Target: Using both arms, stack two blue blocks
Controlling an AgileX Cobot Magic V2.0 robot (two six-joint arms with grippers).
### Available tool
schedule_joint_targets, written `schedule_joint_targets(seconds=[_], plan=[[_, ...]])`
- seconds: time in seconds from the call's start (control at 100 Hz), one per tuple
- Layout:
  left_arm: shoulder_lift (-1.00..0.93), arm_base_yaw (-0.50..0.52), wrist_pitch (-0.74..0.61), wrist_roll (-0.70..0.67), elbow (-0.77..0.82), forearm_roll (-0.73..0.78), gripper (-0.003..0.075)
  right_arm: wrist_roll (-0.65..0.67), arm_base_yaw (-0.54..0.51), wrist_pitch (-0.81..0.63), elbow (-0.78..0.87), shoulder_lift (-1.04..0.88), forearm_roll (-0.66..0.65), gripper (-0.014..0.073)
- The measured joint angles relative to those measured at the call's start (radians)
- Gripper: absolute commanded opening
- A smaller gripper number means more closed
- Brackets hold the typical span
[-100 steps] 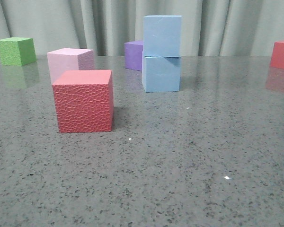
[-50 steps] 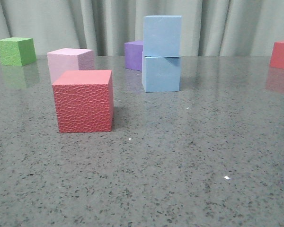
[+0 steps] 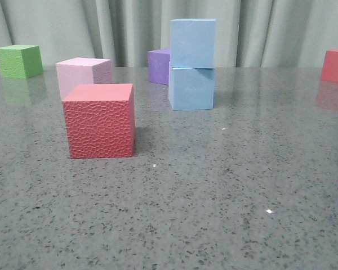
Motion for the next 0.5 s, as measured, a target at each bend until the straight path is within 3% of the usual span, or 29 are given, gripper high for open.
schedule_joint_targets(seconds=[0.5], plan=[[0.0,0.0,-0.002,0.0,0.0,0.0,-0.0019,-0.002,0.0,-0.169,0.148,-0.002,0.001,-0.0122]])
